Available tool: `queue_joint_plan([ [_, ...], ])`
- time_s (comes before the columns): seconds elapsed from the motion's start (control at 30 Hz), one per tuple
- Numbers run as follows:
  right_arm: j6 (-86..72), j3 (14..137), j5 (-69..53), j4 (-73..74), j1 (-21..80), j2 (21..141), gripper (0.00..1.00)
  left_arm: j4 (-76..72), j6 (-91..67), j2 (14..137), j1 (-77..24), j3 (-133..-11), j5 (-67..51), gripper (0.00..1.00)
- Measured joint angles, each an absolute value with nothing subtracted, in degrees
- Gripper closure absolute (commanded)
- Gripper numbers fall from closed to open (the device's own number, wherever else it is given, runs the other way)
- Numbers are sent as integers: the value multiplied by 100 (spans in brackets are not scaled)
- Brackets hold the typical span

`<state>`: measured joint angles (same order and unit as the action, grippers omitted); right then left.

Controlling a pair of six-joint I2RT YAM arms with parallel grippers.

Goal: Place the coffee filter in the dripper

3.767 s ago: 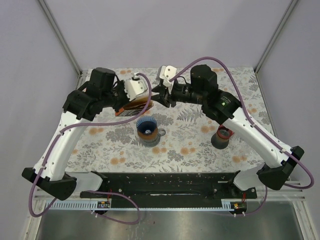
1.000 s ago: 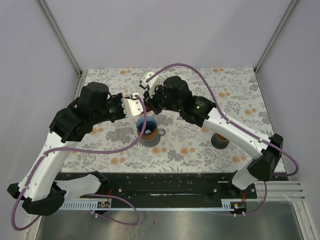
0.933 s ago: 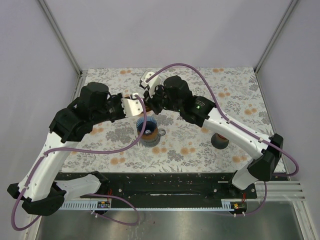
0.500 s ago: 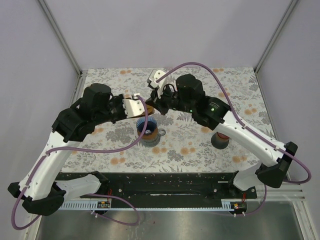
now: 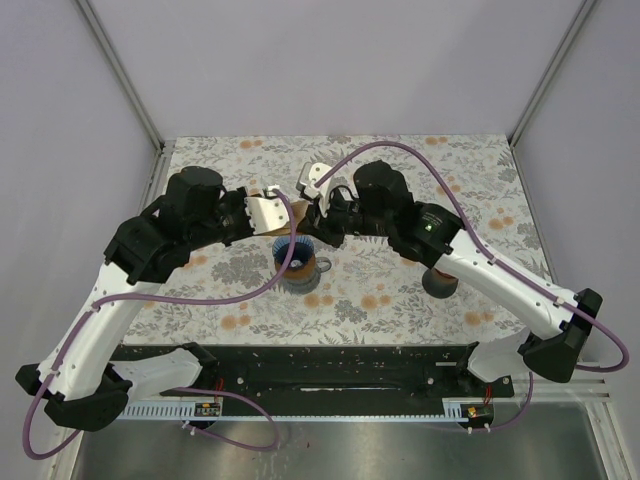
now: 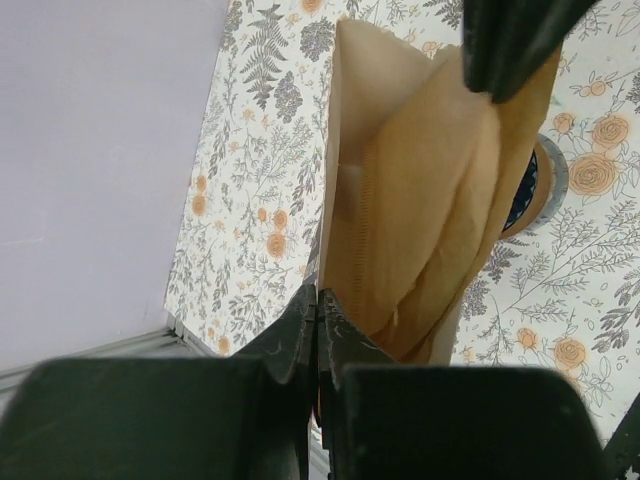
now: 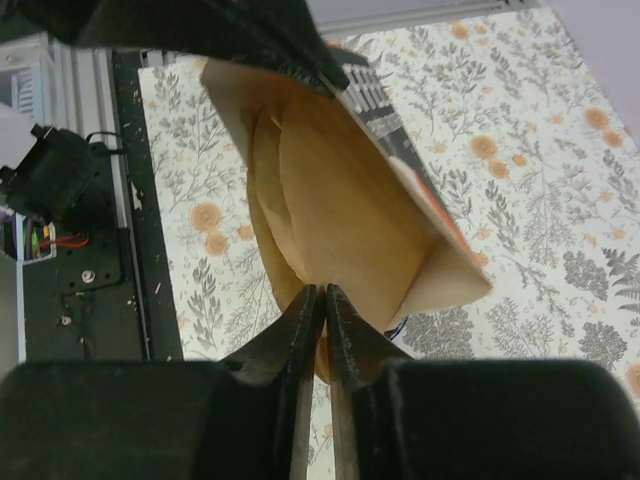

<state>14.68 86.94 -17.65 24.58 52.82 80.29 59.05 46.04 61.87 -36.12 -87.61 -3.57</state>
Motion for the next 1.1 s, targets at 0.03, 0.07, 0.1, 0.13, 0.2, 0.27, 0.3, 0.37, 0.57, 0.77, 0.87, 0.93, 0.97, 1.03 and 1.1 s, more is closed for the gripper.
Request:
queue_joint_plan([
  [0.03,1487,8646,-1813,2495,5282,8016,78,5905,4609,6187,-3612,-8761,-340,100],
  [0.07,1511,8611,-1863,2530,5282,8003,76,5905,4619,6187,-3612,-8761,-322,100],
  [0.1,1531,8586,-1911,2563,5282,7996,75,5905,4641,6187,-3612,-8761,-311,100],
  [0.13,1551,8578,-1938,2604,5282,7996,73,5902,4661,6187,-3612,-8761,-303,100],
  [0.2,1573,8578,-1957,2646,5282,7994,69,5902,4707,6187,-3612,-8761,-298,100],
  [0.27,1594,8578,-1955,2648,5282,7983,66,5902,4757,6187,-3612,-8761,-296,100],
  [0.3,1612,8578,-1949,2648,5282,7975,63,5902,4779,6184,-3612,-8761,-298,100],
  [0.37,1653,8578,-1909,2650,5282,7944,57,5902,4823,6182,-3614,-8761,-298,100],
  [0.57,1752,8578,-1758,2652,5282,7846,44,5902,4869,6143,-3627,-8761,-301,100],
  [0.77,1905,8578,-1588,2755,5282,7819,45,5900,4875,6121,-3640,-8761,-301,100],
  [0.87,2119,8567,-1629,2871,5282,7780,47,5900,4901,6119,-3640,-8761,-301,100],
  [0.93,2287,8473,-1695,2875,5282,7693,47,5900,4908,6117,-3640,-8761,-301,100],
  [0.97,2377,8403,-1717,2877,5282,7627,47,5900,4910,6117,-3640,-8761,-301,100],
  [1.03,2550,8252,-1726,2893,5282,7485,47,5900,4910,6110,-3640,-8759,-301,100],
  [1.1,2738,8103,-1726,2902,5277,7334,46,5900,4912,6101,-3640,-8759,-301,100],
])
